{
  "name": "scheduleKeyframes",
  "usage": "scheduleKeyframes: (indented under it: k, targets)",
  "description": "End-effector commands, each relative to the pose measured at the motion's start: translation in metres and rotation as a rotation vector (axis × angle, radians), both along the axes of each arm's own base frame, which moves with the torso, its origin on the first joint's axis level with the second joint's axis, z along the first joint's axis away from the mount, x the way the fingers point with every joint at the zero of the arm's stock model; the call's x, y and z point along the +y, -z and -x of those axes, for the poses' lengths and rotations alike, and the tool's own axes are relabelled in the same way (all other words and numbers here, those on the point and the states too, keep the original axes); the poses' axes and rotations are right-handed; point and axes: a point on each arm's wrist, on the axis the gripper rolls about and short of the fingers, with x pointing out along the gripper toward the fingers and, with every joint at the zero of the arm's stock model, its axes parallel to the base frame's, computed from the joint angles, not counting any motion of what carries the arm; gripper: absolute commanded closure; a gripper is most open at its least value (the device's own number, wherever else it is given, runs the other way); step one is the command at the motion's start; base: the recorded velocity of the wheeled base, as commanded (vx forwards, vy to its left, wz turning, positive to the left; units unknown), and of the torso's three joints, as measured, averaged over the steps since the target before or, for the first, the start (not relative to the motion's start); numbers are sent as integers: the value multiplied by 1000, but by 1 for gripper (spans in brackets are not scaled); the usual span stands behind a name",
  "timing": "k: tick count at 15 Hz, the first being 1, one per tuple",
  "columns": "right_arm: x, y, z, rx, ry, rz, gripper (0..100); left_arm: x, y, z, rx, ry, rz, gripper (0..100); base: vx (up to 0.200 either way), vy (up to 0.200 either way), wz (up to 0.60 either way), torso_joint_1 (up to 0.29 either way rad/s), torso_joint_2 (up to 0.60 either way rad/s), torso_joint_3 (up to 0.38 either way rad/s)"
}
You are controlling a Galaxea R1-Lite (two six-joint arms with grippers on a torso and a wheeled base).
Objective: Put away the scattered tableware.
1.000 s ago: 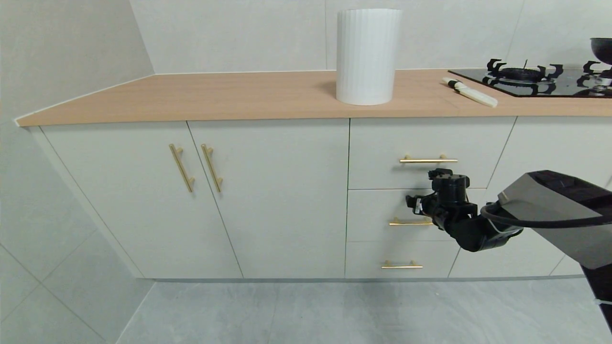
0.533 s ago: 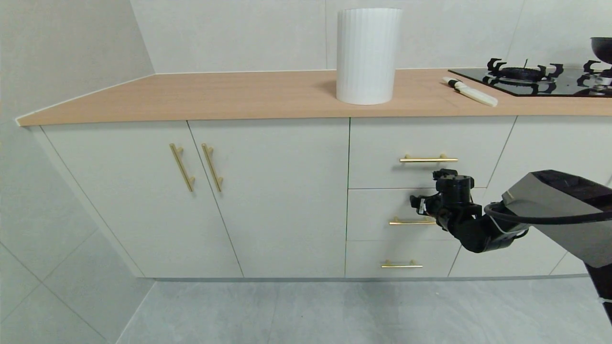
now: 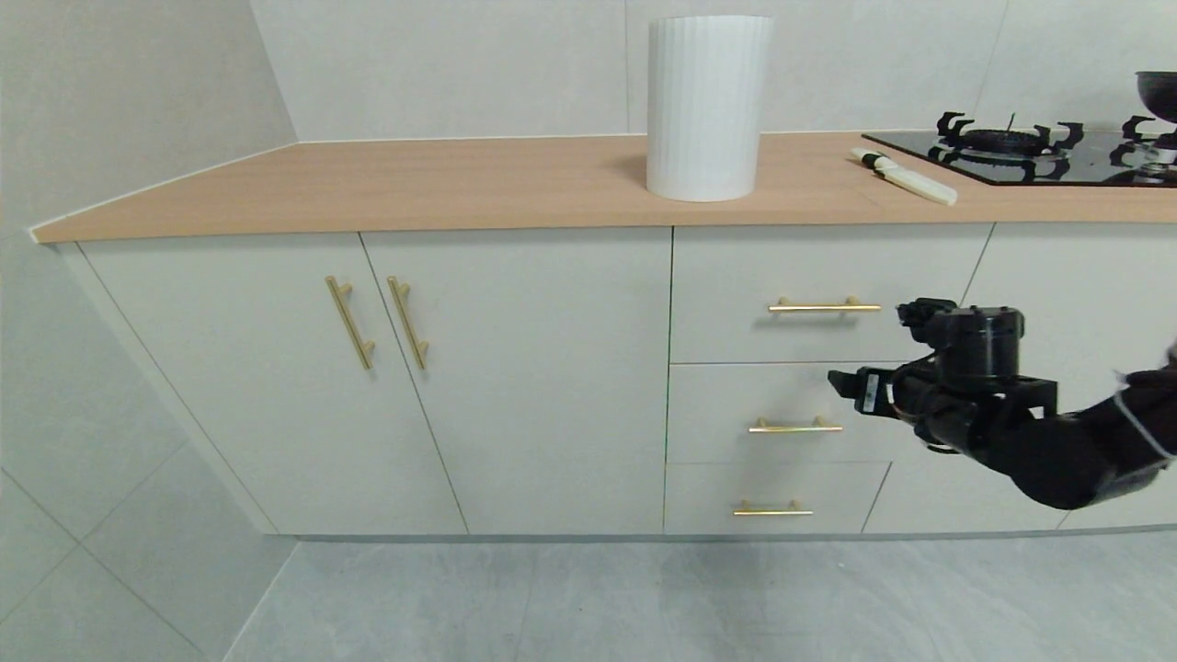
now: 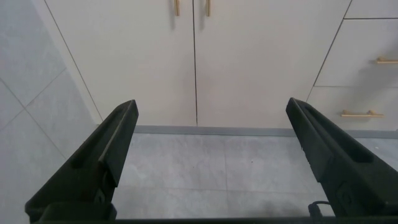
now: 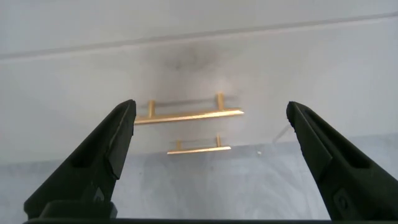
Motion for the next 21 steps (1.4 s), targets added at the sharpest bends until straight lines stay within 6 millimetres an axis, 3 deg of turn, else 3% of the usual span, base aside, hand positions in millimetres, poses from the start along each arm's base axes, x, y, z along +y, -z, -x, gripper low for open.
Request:
scheduleKeyframes:
  k: [1,5,7,10,15,19,21]
  targets:
    - [-13,-56,102,-126,-28,-23,0,0,0,0,0,0,0,0,0,0,0,0,0,0]
    - [-39,-87,202,-312,-10,51,0,0,0,0,0,0,0,0,0,0,0,0,0,0]
    - [-53,-92,246,-363,0,47,0,0,0,0,0,0,0,0,0,0,0,0,0,0]
    - [-72,-79,307,-357,25,53,0,0,0,0,0,0,0,0,0,0,0,0,0,0]
    - [-86,-45,382,-431,160,135,0,0,0,0,0,0,0,0,0,0,0,0,0,0]
    - [-83,-22,403,-451,231,186,0,0,0,0,0,0,0,0,0,0,0,0,0,0]
    - [-82,-9,399,-432,228,218,0,0,0,0,0,0,0,0,0,0,0,0,0,0]
